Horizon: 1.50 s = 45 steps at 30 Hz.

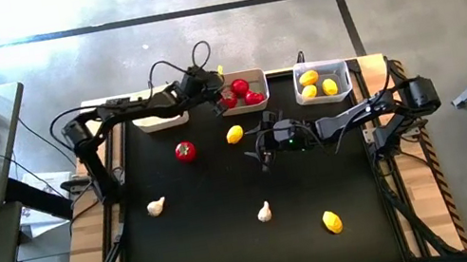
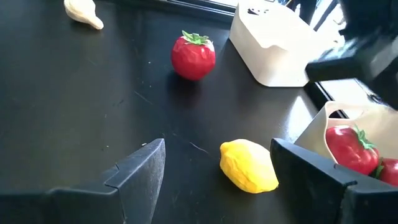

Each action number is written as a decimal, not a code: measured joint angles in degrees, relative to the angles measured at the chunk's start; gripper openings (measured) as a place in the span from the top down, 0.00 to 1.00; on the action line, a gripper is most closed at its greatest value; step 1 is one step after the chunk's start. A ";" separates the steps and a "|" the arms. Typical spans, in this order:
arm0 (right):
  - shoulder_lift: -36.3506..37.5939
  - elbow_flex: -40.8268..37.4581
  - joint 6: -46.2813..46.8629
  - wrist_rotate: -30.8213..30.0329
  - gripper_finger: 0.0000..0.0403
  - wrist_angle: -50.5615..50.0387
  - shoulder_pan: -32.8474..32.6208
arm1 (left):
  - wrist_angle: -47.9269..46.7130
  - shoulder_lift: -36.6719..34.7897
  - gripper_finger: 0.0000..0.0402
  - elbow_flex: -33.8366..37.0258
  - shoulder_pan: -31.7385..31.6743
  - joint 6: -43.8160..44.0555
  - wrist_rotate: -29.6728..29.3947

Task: Sort produce into baskets
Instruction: Put the top lemon into the transparent bin

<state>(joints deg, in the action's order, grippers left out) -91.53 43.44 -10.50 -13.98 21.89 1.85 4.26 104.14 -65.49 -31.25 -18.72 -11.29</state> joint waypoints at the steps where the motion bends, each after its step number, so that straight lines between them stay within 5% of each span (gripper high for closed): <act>1: 0.00 0.00 -0.02 -0.02 0.30 -0.06 0.00 | 1.15 -1.06 0.73 0.79 0.18 0.09 -0.01; 8: 0.00 0.00 0.05 -0.04 0.30 -0.79 0.02 | 19.59 -11.93 0.98 14.87 2.16 2.10 3.84; 19: -2.30 0.21 4.28 -2.11 0.30 -1.02 1.30 | 33.37 -31.46 0.99 36.68 11.10 3.95 7.42; 25: -7.92 7.08 1.55 -1.15 0.30 -8.49 3.04 | 39.84 -37.57 1.00 46.34 15.15 7.70 8.11; 34: -15.65 23.46 -10.45 0.93 0.30 -28.38 6.36 | 46.28 -40.89 1.00 56.30 18.11 11.13 7.61; 45: -25.18 37.70 -23.10 5.87 0.30 -42.85 10.19 | 49.54 -40.87 1.00 58.99 18.34 11.60 7.50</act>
<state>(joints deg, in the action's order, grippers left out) -116.71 81.14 -33.60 -8.11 -20.96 12.04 53.80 63.26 -6.50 -12.91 -7.12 -3.79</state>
